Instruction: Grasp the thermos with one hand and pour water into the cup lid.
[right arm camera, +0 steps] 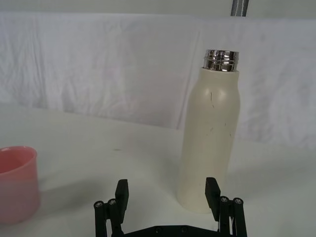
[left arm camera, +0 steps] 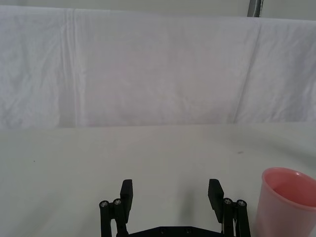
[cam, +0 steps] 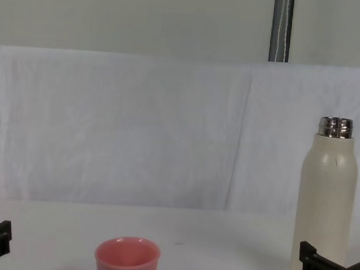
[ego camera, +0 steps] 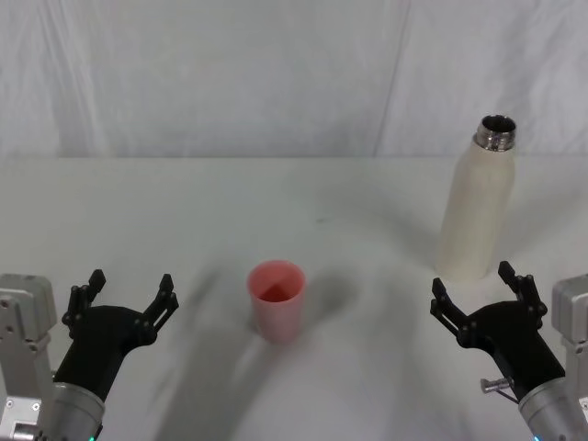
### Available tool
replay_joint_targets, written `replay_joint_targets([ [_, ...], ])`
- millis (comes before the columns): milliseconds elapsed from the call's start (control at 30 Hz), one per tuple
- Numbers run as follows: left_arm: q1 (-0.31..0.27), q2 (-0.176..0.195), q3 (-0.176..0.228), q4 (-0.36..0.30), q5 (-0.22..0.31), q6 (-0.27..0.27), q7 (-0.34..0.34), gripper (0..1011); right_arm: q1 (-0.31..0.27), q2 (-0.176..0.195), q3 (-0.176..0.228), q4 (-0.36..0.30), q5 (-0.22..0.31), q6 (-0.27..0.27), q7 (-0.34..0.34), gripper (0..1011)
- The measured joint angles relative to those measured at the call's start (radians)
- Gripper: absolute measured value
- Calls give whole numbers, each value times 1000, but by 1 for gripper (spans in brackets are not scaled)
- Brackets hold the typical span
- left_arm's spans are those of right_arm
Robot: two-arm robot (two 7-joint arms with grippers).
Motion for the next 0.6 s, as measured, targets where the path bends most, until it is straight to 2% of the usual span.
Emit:
replay_joint_targets([
  [333,0,0,0,0,0,0,0,1001,27,-4,33,15,17,24,65,1002],
  [600,0,0,0,0,0,0,0,1001,84,-1,66,48,46,59,115,1002],
])
